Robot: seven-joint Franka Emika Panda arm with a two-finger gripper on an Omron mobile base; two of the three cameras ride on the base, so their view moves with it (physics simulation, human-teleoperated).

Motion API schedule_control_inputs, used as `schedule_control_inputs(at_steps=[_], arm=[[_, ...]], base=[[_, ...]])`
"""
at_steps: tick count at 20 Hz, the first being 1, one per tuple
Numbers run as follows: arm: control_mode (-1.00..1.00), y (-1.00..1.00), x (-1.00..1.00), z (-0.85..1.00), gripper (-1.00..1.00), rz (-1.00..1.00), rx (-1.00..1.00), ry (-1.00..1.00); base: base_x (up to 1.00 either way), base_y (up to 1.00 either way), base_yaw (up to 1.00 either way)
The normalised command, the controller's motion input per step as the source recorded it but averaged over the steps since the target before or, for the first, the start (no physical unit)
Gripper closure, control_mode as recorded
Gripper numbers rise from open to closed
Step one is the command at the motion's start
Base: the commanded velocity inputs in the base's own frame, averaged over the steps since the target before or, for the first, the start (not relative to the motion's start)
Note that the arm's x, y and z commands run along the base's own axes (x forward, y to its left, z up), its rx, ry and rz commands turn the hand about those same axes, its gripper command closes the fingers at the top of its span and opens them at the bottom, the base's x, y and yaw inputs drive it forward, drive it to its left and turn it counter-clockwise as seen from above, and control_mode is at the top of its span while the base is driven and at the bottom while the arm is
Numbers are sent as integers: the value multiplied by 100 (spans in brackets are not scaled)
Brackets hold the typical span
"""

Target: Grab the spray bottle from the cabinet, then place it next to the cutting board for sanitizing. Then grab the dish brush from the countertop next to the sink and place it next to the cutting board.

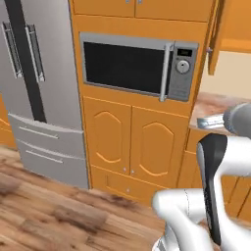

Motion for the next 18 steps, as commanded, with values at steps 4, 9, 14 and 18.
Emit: schedule_control_inputs(at_steps=[4,9,14,18], arm=[[100,0,0,0,-100,0,0,0],[100,0,0,0,-100,0,0,0],[100,0,0,0,-100,0,0,0],[100,0,0,0,-100,0,0,0]], base=[[3,46,88],[85,89,51],[100,69,47],[100,18,55]])
